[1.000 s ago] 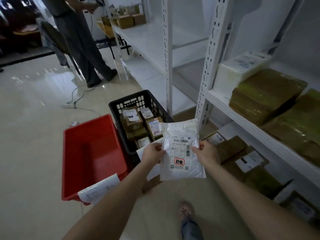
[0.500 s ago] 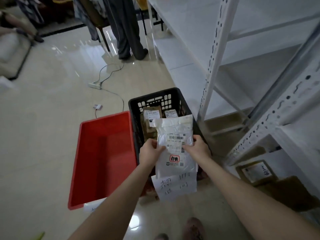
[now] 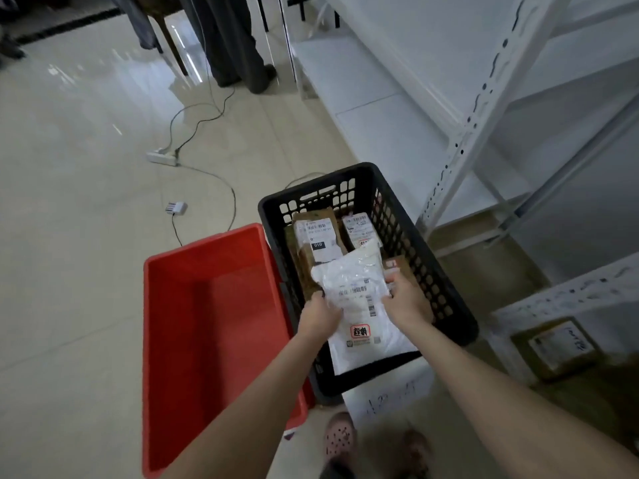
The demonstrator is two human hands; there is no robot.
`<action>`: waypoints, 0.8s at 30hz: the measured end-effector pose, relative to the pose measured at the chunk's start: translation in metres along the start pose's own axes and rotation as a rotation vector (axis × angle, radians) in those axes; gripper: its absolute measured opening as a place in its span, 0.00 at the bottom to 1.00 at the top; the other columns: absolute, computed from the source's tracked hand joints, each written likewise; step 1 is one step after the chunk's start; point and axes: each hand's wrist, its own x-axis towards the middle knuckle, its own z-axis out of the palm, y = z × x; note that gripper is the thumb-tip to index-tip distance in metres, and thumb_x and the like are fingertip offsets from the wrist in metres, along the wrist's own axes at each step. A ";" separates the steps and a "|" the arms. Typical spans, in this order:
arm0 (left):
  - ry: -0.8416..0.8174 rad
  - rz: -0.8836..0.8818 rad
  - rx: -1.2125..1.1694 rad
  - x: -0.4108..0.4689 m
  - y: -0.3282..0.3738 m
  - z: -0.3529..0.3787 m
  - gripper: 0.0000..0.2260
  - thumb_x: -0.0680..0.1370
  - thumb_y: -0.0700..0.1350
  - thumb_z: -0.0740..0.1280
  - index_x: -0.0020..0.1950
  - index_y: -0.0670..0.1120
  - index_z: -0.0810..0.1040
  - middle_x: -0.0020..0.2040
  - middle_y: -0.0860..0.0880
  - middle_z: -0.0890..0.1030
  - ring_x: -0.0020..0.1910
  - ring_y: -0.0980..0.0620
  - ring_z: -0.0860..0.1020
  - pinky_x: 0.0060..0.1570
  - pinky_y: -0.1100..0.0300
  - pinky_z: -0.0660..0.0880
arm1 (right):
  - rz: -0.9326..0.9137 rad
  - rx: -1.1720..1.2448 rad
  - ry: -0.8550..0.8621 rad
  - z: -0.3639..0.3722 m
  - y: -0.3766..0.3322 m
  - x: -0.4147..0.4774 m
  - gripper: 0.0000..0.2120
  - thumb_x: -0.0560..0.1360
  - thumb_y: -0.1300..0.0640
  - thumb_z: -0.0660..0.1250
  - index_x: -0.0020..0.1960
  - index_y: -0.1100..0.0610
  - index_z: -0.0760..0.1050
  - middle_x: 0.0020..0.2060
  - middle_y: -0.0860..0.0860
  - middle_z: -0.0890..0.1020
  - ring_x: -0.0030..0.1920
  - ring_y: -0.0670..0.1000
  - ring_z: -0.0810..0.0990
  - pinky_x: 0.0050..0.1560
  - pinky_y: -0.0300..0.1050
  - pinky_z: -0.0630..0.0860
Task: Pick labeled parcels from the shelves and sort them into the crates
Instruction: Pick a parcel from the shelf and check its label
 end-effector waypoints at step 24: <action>-0.163 0.233 0.693 0.017 -0.010 0.033 0.28 0.76 0.35 0.62 0.75 0.43 0.58 0.74 0.41 0.59 0.68 0.42 0.68 0.56 0.50 0.74 | -0.186 -0.341 -0.183 0.049 0.016 -0.005 0.24 0.78 0.57 0.62 0.72 0.49 0.62 0.68 0.53 0.67 0.65 0.56 0.67 0.62 0.51 0.70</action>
